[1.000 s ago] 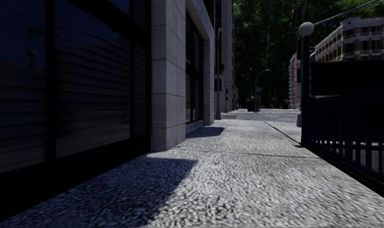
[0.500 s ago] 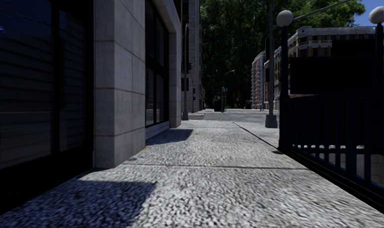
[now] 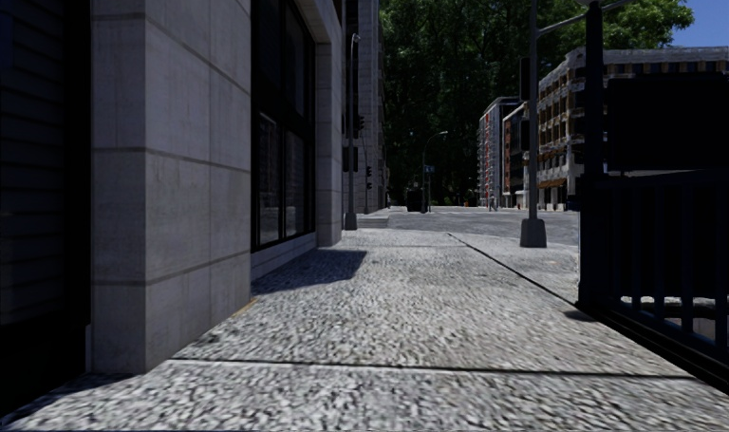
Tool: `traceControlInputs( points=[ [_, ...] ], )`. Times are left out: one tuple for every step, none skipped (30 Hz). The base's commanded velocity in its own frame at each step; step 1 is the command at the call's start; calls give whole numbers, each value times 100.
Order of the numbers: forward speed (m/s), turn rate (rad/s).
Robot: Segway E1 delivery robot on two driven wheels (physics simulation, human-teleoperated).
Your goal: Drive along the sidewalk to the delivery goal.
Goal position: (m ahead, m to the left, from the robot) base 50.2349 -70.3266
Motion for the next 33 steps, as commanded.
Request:
traceControlInputs(
  points=[
    [165,0],
    [165,0],
    [165,0],
    [165,0],
    [165,0],
    [165,0],
    [165,0],
    [165,0],
    [165,0],
    [165,0],
    [165,0],
    [165,0],
    [165,0],
    [165,0],
    [165,0],
    [165,0],
    [165,-9],
    [165,-87],
    [165,-105],
    [165,-113],
    [165,-115],
    [165,-70],
    [165,-22],
    [165,-9],
    [165,-9],
    [165,-3],
    [165,-1],
    [165,0],
    [165,0],
    [165,0],
    [165,0],
    [165,0],
    [165,0]
  ],
)
